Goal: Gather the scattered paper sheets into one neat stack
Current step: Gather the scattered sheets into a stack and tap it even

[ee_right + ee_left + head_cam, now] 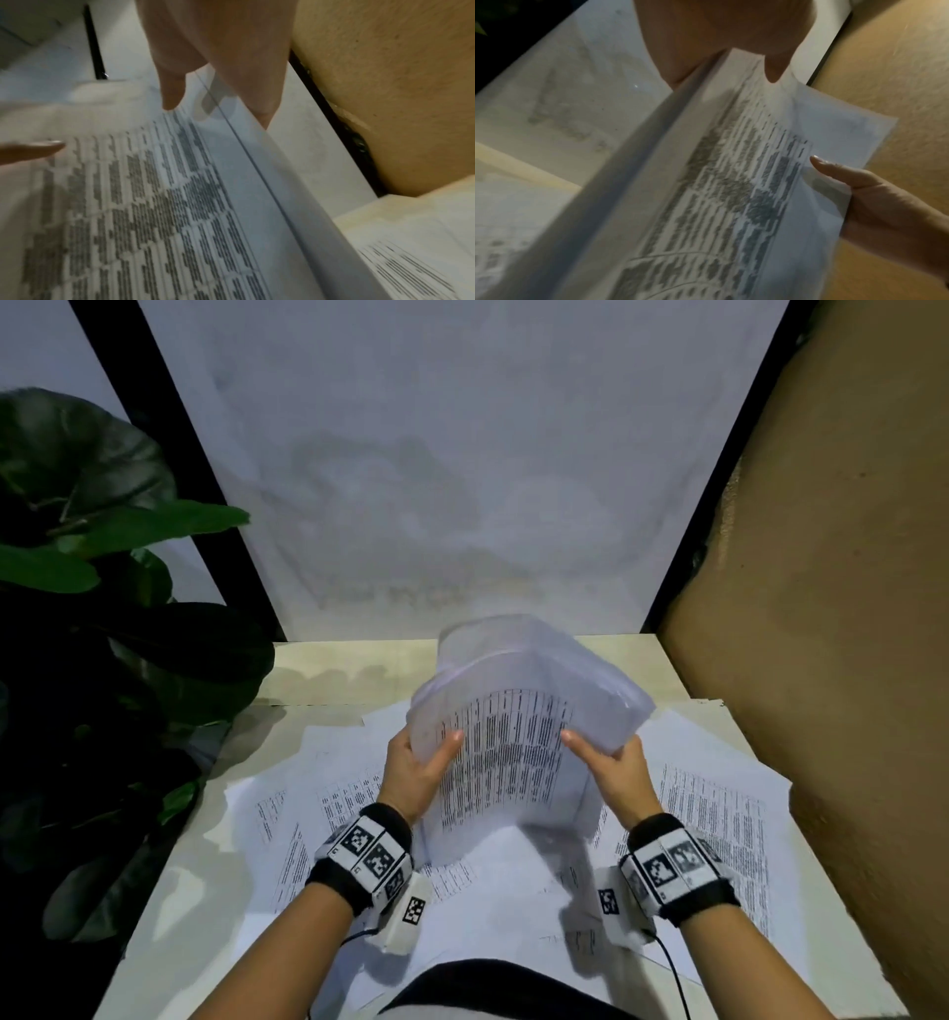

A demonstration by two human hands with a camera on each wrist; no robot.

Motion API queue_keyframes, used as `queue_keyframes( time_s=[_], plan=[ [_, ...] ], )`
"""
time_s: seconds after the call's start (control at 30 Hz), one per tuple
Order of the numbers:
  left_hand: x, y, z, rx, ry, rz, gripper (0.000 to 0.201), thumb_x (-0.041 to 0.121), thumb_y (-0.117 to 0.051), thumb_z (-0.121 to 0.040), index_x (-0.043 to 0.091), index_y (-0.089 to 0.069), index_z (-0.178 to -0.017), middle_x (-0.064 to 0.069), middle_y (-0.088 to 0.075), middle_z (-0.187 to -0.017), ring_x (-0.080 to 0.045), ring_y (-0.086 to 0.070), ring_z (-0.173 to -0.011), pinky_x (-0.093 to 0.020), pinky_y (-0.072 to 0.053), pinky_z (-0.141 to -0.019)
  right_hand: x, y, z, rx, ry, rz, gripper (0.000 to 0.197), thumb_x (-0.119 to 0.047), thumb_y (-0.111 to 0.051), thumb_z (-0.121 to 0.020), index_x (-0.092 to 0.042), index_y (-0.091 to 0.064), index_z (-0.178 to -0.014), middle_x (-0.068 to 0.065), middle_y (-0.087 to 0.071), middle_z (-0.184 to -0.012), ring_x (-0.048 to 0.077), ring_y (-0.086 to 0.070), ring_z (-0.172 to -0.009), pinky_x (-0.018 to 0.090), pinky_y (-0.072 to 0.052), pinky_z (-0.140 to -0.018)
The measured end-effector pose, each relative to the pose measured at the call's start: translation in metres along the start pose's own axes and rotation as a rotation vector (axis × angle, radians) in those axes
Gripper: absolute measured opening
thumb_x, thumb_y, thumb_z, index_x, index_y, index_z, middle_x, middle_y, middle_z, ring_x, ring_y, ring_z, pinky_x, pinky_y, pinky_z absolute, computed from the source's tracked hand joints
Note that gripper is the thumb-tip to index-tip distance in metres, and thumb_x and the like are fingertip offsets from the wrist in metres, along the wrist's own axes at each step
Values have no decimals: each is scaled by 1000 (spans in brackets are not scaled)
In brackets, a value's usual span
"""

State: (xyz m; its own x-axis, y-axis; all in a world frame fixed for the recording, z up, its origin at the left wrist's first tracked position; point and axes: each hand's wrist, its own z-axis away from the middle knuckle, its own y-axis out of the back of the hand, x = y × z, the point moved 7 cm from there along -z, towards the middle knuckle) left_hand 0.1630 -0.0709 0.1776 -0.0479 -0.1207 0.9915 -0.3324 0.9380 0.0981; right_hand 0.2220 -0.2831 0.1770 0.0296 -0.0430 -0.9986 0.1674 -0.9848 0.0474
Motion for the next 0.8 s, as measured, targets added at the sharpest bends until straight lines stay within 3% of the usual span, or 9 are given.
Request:
queue_keyframes(
  time_s=[0.13, 0.23, 0.3, 0.4, 0.47, 0.53, 0.6, 0.7, 0.8],
  plan=[
    [-23, 2, 1, -94, 153, -134, 12, 18, -59, -84, 26, -54, -76, 2, -60, -78, -9, -60, -73, -29, -51, -73, 17, 1, -8, 25, -103, 74, 19, -5, -66, -78, -18, -59, -89, 22, -64, -101, 32, -61, -97, 32, -50, -79],
    [-10, 5, -1, -48, 76, -168, 20, 20, -58, -85, 15, -54, -66, -12, -55, -66, -23, -56, -63, -37, -53, -61, 0, 0, -7, 36, -47, 158, 9, -11, -64, -81, -9, -63, -90, 32, -65, -100, 28, -60, -85, 34, -49, -73],
    [-3, 11, -1, 38, 48, -104, 21, 18, -56, -86, 15, -53, -65, -9, -52, -62, -23, -53, -57, -32, -53, -54, -8, 0, -3, 39, -15, 139, 11, -13, -61, -84, -5, -63, -92, 34, -64, -99, 25, -58, -81, 33, -47, -69],
    [-21, 9, 7, 31, 163, -28, 11, 19, -53, -87, 17, -53, -77, -2, -56, -74, -15, -55, -68, -18, -51, -53, 14, -4, 3, -47, -131, 133, 6, -16, -57, -86, -12, -59, -91, 27, -63, -102, 24, -57, -88, 28, -48, -72],
    [-47, 4, 18, -32, 286, -54, 14, 24, -52, -87, 13, -54, -94, -3, -58, -89, -16, -56, -81, -27, -51, -74, 51, -8, 7, -160, -268, 259, 19, -23, -58, -85, -10, -58, -100, 15, -63, -107, 26, -59, -100, 37, -50, -87],
    [-68, 3, 29, -60, 366, -106, 28, 27, -52, -87, 8, -52, -108, -2, -58, -94, -19, -55, -89, -37, -43, -87, 84, -10, 11, -254, -359, 394, 37, -24, -60, -84, 2, -57, -110, 19, -63, -113, 32, -60, -107, 37, -48, -91],
    [-73, 5, 32, -23, 379, -81, 25, 25, -53, -87, 3, -55, -100, -3, -56, -85, -21, -52, -82, -36, -45, -81, 101, -4, 11, -237, -395, 423, 34, -16, -61, -84, 9, -58, -107, 25, -64, -109, 36, -62, -101, 37, -51, -84],
    [-59, 13, 23, 1, 308, -57, 16, 19, -54, -87, 9, -51, -74, -2, -44, -67, -17, -42, -63, -21, -42, -57, 94, 5, 7, -179, -357, 382, 30, -13, -61, -84, 5, -58, -108, 13, -66, -98, 24, -61, -91, 25, -48, -70],
    [-46, 17, 15, -63, 293, -81, 12, 21, -55, -87, 10, -51, -86, -1, -52, -74, -17, -49, -70, -18, -43, -59, 68, 13, -3, -90, -281, 278, 31, -12, -58, -85, 3, -55, -112, 5, -62, -89, 19, -57, -83, 18, -41, -61]
  ],
)
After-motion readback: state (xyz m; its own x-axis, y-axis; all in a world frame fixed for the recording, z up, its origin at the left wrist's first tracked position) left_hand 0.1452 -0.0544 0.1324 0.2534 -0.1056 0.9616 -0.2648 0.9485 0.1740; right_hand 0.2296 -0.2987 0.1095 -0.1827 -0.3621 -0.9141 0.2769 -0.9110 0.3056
